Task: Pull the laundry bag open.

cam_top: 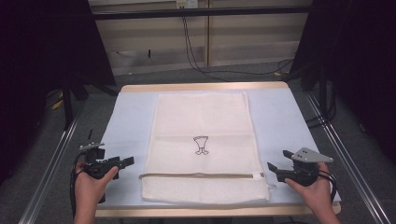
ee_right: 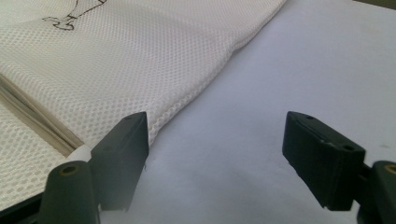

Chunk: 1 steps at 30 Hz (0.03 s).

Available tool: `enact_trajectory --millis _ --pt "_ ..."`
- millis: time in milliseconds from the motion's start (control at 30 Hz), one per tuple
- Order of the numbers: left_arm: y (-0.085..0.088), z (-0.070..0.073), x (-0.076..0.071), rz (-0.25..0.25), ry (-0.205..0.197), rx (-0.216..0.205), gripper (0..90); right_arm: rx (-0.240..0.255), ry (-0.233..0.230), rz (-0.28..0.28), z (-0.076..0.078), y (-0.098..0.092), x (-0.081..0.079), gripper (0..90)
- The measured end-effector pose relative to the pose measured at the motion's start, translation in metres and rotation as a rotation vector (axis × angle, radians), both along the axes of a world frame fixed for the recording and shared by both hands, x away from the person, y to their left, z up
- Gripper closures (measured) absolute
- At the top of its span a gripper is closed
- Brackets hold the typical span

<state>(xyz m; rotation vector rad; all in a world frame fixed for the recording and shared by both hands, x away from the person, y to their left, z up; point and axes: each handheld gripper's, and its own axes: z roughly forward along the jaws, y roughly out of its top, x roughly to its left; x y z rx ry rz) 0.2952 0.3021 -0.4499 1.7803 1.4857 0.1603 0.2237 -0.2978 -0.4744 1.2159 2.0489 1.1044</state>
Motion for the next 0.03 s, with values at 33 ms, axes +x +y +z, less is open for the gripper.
enact_trajectory --millis 33 --pt "-0.0005 -0.0006 0.0003 0.000 0.000 0.006 28.1 -0.003 -0.001 -0.006 -0.0001 -0.0007 0.0002 21.9"
